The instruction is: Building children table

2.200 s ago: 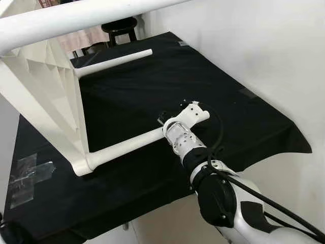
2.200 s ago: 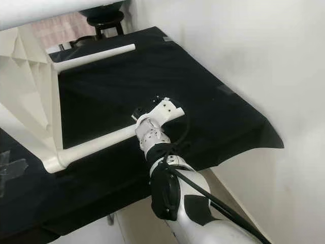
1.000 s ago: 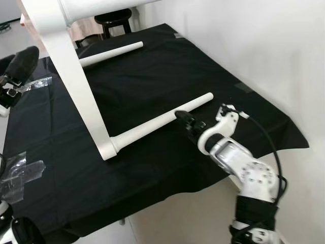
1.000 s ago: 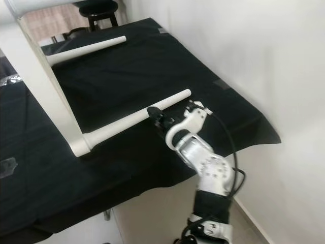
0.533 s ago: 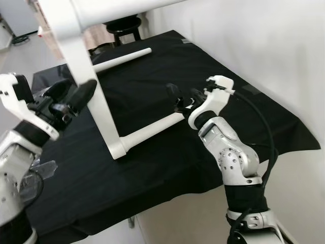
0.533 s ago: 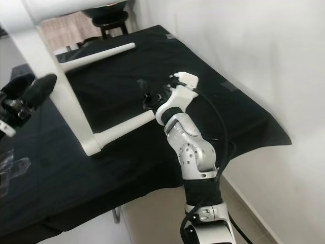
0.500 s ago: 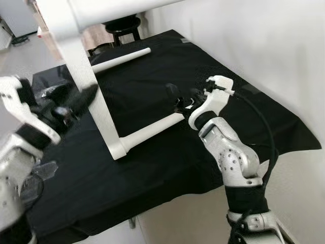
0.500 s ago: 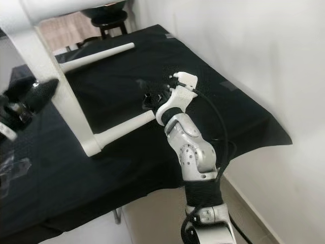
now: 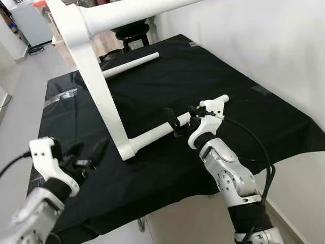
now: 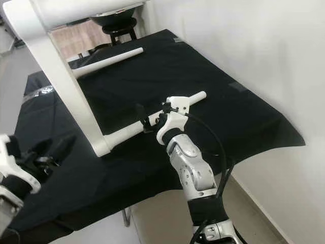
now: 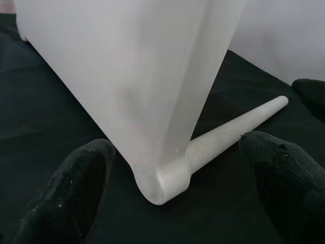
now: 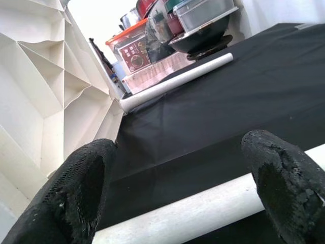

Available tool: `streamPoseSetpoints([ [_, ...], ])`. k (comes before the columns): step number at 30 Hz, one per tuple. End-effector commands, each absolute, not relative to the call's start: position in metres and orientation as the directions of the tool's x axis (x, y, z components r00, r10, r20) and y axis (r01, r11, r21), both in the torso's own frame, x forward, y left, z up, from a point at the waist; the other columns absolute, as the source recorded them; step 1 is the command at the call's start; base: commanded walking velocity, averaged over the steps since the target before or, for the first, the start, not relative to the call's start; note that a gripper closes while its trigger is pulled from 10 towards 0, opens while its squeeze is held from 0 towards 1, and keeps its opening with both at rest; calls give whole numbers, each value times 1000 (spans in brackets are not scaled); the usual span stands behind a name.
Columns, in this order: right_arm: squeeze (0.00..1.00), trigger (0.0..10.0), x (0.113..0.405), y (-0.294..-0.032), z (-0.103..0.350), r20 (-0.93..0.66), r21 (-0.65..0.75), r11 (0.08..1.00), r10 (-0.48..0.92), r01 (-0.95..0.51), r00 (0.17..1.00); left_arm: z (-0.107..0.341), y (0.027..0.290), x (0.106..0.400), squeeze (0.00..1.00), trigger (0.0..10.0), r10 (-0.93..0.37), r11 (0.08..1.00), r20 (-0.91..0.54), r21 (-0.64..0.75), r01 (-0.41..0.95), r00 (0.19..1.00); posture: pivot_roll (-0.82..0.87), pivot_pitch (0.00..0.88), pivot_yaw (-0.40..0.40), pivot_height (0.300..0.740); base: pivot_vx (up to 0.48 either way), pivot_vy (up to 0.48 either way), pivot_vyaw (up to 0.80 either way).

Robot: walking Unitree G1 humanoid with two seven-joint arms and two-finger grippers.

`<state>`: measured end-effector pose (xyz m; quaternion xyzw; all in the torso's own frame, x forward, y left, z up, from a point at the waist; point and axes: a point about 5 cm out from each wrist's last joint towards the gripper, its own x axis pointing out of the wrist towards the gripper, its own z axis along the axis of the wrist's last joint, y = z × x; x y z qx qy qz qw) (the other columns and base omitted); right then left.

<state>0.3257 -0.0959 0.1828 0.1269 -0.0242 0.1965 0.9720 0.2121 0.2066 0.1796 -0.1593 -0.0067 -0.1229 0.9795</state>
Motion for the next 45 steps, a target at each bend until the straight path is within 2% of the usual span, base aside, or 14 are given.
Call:
streamPoseSetpoints([
  [1, 0, 10000, 327, -98, 179, 99, 228, 893, 376, -389, 921, 179, 201, 208, 0, 10000, -241, 927, 53, -282, 246, 969, 20, 79, 159, 740, 0, -251, 0],
  [8, 0, 10000, 331, -104, 180, 113, 193, 896, 385, -400, 916, 175, 181, 208, 0, 10000, -274, 906, 71, -316, 282, 959, 10, 81, 133, 740, 0, -409, 0],
  [13, 0, 10000, 332, -103, 179, 121, 156, 897, 397, -413, 910, 172, 177, 213, 0, 10000, -253, 912, 74, -315, 264, 965, 3, 81, 127, 740, 0, -472, 0],
  [18, 0, 10000, 334, -105, 176, 115, 119, 909, 388, -400, 915, 165, 183, 221, 0, 10000, -148, 955, 62, -251, 159, 987, -5, 85, 123, 740, 0, 0, 0],
  [25, 0, 10000, 331, -107, 172, 99, 34, 910, 408, -412, 908, 164, 185, 220, 0, 10000, -136, 978, 82, -147, 147, 987, -10, 83, 128, 740, 0, 0, 0],
  [27, 0, 10000, 328, -102, 172, 105, 1, 882, 469, -472, 877, 164, 185, 223, 0, 10000, -138, 981, 86, -128, 149, 987, -7, 91, 126, 740, 0, 0, 800],
  [34, 0, 10000, 330, -98, 167, 88, 13, 863, 501, -504, 861, 161, 185, 232, 0, 10000, -122, 972, 102, -191, 140, 987, -6, 78, 114, 740, 0, 0, 800],
  [41, 0, 10000, 334, -101, 166, 82, 38, 872, 484, -488, 871, 161, 182, 239, 0, 10000, -135, 970, 111, -189, 154, 985, -12, 82, 96, 740, 0, 0, 685],
  [45, 0, 10000, 338, -109, 167, 81, 73, 879, 465, -471, 881, 163, 176, 243, 0, 10000, -163, 969, 126, -166, 183, 978, -21, 86, 72, 740, 0, 0, 0],
])
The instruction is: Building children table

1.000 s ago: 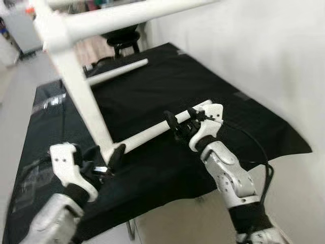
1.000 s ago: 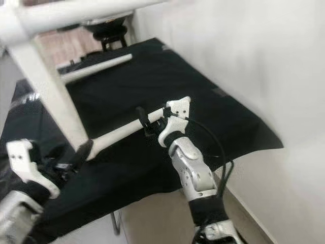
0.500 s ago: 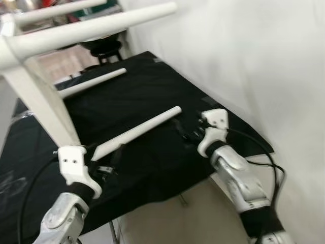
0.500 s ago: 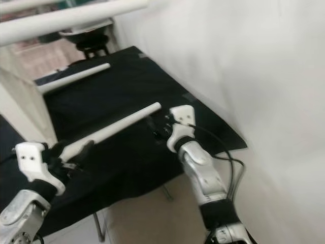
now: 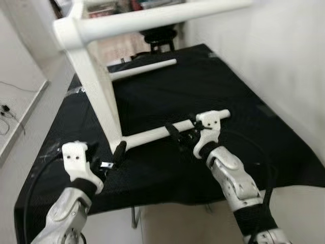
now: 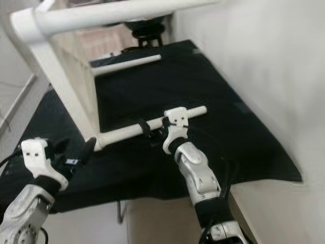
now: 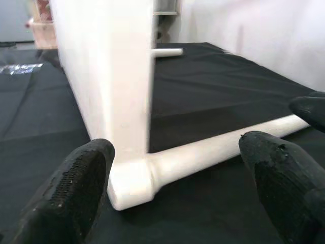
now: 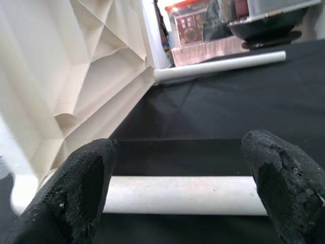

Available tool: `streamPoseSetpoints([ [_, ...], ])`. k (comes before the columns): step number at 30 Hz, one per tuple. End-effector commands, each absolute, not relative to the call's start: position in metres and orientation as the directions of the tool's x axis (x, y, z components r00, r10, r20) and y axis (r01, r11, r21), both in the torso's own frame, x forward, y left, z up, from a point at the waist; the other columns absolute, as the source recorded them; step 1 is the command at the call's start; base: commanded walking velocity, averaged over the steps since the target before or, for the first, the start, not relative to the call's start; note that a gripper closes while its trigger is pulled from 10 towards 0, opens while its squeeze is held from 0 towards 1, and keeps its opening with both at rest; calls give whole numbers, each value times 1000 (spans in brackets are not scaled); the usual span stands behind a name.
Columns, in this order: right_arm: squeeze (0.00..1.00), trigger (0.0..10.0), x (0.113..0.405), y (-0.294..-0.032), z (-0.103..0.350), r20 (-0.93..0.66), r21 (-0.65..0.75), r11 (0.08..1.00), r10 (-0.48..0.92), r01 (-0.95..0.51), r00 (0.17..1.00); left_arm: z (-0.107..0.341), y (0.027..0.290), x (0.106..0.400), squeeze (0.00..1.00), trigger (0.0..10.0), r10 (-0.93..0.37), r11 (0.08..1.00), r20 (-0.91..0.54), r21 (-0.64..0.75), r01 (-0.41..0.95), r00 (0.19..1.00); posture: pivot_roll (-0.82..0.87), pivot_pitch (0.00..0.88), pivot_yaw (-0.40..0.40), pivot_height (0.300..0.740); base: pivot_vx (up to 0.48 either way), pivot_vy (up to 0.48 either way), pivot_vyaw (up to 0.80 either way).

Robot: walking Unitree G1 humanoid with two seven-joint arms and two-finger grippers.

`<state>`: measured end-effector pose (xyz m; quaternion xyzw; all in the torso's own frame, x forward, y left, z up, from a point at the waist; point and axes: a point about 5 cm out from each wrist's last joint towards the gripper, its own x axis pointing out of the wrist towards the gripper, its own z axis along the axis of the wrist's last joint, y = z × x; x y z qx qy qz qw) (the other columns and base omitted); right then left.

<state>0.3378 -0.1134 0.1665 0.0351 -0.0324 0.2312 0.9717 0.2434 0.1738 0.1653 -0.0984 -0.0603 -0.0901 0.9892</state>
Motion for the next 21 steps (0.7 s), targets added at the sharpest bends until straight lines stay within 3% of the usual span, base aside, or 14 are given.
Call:
streamPoseSetpoints([
  [1, 0, 10000, 338, -110, 166, 80, 79, 878, 467, -472, 881, 163, 175, 243, 0, 10000, -163, 969, 126, -168, 183, 979, -21, 86, 72, 740, 0, 0, 0],
  [13, 0, 10000, 341, -113, 166, 82, 93, 877, 465, -471, 882, 166, 177, 253, 0, 10000, -121, 958, 136, -242, 151, 983, -33, 75, 55, 740, 0, 0, 0],
  [21, 0, 10000, 344, -114, 166, 86, 100, 876, 466, -473, 881, 166, 172, 255, 0, 10000, -171, 965, 134, -176, 193, 976, -35, 77, 54, 740, 112, 0, 0],
])
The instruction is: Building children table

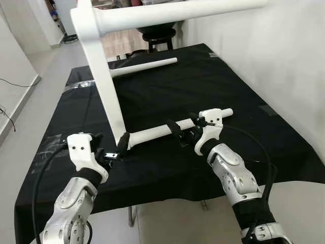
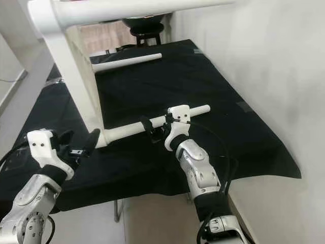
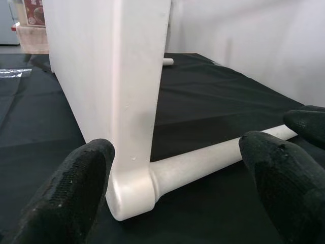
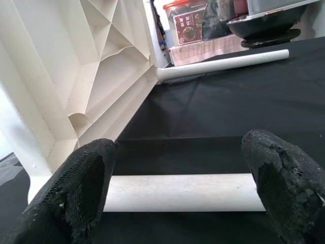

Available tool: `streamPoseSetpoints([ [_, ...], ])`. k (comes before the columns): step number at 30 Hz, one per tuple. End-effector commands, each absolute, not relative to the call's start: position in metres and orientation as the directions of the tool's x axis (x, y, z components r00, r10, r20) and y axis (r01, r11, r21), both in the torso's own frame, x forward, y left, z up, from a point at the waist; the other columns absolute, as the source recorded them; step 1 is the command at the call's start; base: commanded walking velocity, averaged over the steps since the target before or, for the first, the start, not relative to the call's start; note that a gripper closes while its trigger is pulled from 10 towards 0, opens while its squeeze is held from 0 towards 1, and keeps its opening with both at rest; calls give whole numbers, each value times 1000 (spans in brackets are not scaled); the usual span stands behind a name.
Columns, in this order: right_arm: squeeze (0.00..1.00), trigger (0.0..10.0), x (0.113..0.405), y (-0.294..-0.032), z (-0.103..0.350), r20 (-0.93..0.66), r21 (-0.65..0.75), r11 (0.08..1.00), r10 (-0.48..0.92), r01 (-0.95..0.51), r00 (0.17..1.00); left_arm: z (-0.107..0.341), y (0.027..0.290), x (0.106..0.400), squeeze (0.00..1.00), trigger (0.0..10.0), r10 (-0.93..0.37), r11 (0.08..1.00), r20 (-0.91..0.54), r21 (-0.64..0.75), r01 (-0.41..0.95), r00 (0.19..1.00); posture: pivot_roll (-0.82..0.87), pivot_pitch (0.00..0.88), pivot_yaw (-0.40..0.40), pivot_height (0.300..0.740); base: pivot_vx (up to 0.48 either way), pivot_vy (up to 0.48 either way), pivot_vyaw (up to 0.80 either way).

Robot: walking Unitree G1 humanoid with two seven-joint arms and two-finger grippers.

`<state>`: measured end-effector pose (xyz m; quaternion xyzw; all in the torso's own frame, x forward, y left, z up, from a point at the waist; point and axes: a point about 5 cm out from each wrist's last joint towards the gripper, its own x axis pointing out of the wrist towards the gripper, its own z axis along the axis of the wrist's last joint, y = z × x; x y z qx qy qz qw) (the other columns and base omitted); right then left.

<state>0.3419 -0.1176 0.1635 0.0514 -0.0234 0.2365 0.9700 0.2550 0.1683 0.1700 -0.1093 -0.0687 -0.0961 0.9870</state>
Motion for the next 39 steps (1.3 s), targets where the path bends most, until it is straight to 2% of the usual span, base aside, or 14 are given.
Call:
streamPoseSetpoints([
  [1, 0, 10000, 344, -114, 166, 86, 101, 875, 466, -473, 880, 166, 171, 256, 0, 10000, -174, 966, 130, -169, 195, 976, -35, 77, 55, 740, 300, 0, 0],
  [17, 0, 10000, 346, -113, 167, 91, 135, 871, 464, -472, 881, 167, 169, 254, 0, 10000, -219, 965, 130, -119, 234, 967, -26, 84, 63, 740, 240, 0, 0],
  [18, 0, 10000, 346, -113, 167, 90, 135, 870, 466, -474, 880, 168, 165, 253, 0, 10000, -257, 958, 127, -95, 270, 958, -27, 85, 64, 740, 0, -454, 0],
  [22, 0, 10000, 345, -114, 167, 96, 147, 869, 462, -472, 882, 168, 162, 251, 0, 10000, -276, 954, 127, -86, 288, 953, -28, 85, 65, 740, 0, -456, 0],
  [36, 0, 10000, 346, -113, 168, 93, 159, 861, 475, -484, 875, 170, 162, 250, 0, 10000, -274, 953, 137, -97, 289, 952, -27, 99, 65, 740, 0, -457, 0],
  [39, 0, 10000, 346, -113, 168, 93, 160, 860, 475, -484, 875, 170, 165, 252, 0, 10000, -234, 962, 133, -109, 249, 963, -27, 101, 67, 740, 0, 0, 0],
])
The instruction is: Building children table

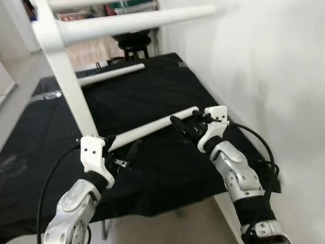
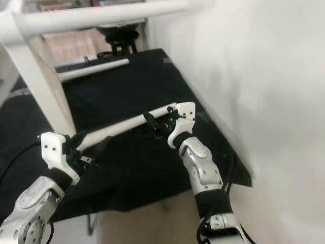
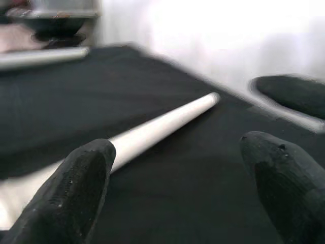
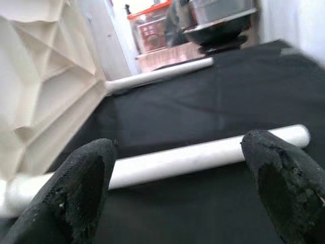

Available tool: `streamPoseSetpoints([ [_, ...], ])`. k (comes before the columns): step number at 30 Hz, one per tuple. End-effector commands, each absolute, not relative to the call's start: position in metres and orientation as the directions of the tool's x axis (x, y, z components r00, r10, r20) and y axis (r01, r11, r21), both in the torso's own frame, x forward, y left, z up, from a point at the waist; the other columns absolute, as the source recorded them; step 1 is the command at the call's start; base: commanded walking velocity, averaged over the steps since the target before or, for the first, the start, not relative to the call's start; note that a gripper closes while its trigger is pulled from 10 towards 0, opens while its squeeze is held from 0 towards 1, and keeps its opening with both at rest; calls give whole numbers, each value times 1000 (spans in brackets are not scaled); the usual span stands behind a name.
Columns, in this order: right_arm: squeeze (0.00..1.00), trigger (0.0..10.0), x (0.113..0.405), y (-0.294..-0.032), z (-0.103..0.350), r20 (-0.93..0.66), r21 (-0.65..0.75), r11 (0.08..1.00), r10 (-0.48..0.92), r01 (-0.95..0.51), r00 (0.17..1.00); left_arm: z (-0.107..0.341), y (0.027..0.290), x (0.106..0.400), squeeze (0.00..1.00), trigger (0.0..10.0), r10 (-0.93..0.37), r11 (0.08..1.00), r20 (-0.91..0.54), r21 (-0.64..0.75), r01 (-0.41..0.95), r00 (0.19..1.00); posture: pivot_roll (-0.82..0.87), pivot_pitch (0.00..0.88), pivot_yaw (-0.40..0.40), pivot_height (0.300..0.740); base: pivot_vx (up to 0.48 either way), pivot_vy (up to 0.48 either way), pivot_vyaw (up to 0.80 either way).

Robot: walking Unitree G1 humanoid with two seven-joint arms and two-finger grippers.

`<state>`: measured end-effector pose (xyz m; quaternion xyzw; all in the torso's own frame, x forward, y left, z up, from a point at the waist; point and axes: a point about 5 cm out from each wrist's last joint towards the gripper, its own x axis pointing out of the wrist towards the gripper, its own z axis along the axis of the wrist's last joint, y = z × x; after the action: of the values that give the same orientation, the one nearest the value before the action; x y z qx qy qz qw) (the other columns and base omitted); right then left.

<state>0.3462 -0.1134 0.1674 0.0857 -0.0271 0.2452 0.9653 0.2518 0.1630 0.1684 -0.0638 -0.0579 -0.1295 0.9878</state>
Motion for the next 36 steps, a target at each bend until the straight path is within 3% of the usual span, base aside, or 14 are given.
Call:
streamPoseSetpoints([
  [1, 0, 10000, 346, -113, 168, 92, 159, 861, 475, -484, 875, 170, 167, 253, 0, 10000, -216, 967, 126, -111, 231, 968, -27, 101, 67, 740, 0, 0, 0],
  [13, 0, 10000, 346, -113, 170, 99, 143, 861, 479, -488, 872, 168, 176, 258, 0, 10000, -122, 982, 106, -131, 136, 987, -27, 105, 71, 740, 0, 390, 0],
  [28, 0, 10000, 345, -113, 168, 95, 128, 867, 472, -481, 877, 170, 177, 261, 0, 10000, -108, 986, 109, -112, 120, 988, -28, 82, 70, 740, 0, 0, 0],
  [36, 0, 10000, 344, -114, 164, 95, 143, 867, 468, -477, 879, 165, 169, 260, 0, 10000, -172, 979, 97, -90, 181, 980, -42, 52, 78, 740, 0, 0, 0],
])
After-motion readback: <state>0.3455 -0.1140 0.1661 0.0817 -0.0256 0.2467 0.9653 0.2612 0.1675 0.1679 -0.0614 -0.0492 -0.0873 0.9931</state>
